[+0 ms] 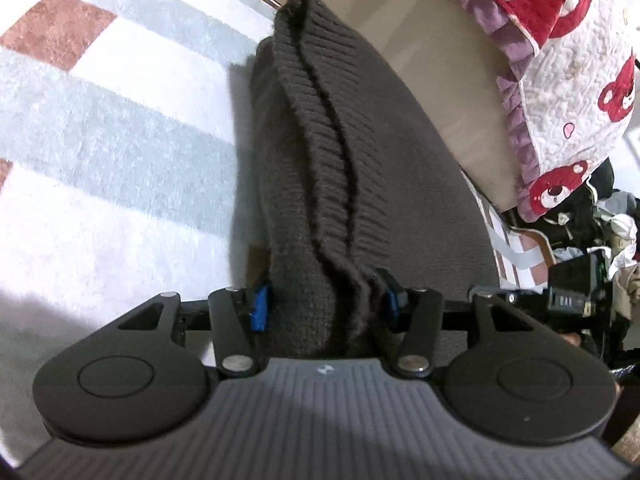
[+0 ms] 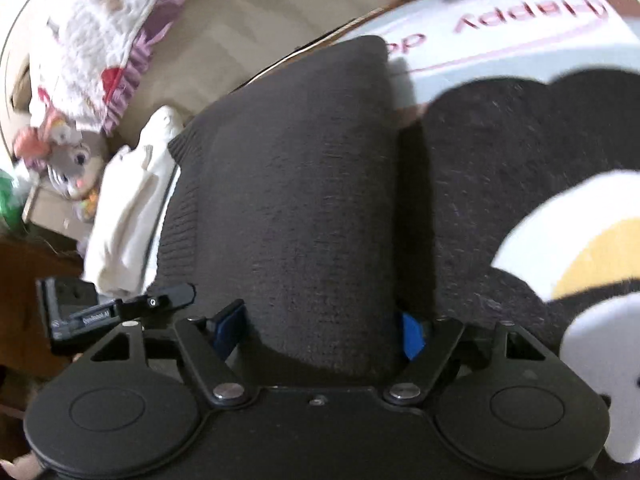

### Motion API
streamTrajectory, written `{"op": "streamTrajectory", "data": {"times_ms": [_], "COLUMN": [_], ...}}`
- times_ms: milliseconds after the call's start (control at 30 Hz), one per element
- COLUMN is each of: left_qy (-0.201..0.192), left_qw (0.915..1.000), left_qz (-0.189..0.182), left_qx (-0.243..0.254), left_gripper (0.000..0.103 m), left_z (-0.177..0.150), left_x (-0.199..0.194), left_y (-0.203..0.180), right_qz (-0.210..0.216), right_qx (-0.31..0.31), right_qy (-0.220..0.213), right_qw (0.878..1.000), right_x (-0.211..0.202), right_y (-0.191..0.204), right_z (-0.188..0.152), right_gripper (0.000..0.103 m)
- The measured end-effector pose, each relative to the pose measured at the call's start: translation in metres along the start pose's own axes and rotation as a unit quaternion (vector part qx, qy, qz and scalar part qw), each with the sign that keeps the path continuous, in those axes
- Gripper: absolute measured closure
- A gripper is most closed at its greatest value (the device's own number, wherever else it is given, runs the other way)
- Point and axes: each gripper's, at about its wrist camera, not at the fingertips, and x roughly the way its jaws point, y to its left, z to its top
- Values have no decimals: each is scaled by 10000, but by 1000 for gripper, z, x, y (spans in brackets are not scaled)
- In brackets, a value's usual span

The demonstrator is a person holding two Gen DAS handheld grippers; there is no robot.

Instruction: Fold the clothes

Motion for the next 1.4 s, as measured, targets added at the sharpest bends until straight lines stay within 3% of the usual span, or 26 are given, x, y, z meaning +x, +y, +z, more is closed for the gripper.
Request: {"op": "streamTrajectory", "data": {"times_ms": [67,100,133,200,267,400,500,667,833,1000,1167,1233,1400], "left_qy": [-215,-342,-450,-667,-918,-1454,-1756,-2351,-2600,-2769,-3047,-3104,-3089], "left_qw": [9976,9915,9832,9621,9555,9149,9156,9061,9173,8821,8557,8516,8597], "left_qz": [378,723,1031,1554,1662,2195,2319,2501,2576,3318,3693,3748,3708], "left_qx": [536,1022,1440,2141,2256,3059,2776,2473,1566,1875,1961,1950,1673], "left_gripper": [72,74,75,78,79,79,79,79,78,79,79,79,78], "left_z": [-5,-11,-18,-30,-35,-58,-64,-69,-87,-92,-99,-98,-92], "left_x": [1,1,1,-1,-15,-56,-84,-118,-176,-236,-295,-308,-330], "left_y": [-18,-33,-49,-78,-92,-124,-130,-132,-117,-128,-127,-124,-106], "right_qz": [146,169,172,78,36,53,103,80,349,739,1238,1345,1488], "right_qx": [17,9,-8,-88,-328,-1018,-1661,-2357,-2561,-3215,-3526,-3630,-3727], "right_qy": [-68,-157,-233,-335,-577,-926,-1051,-1159,-1096,-1106,-1071,-1094,-979], "right_qw": [9999,9997,9996,9994,9978,9905,9804,9648,9598,9375,9213,9155,9107], "right_x": [7,13,19,21,6,-18,-26,-32,-42,-32,-26,-23,-9], "right_y": [-2,1,5,20,41,92,136,194,238,307,351,365,391], "right_z": [5,10,13,14,11,-5,-19,-35,-41,-54,-67,-70,-66], "right_gripper": [19,17,19,40,46,48,49,49,49,49,49,49,50]}}
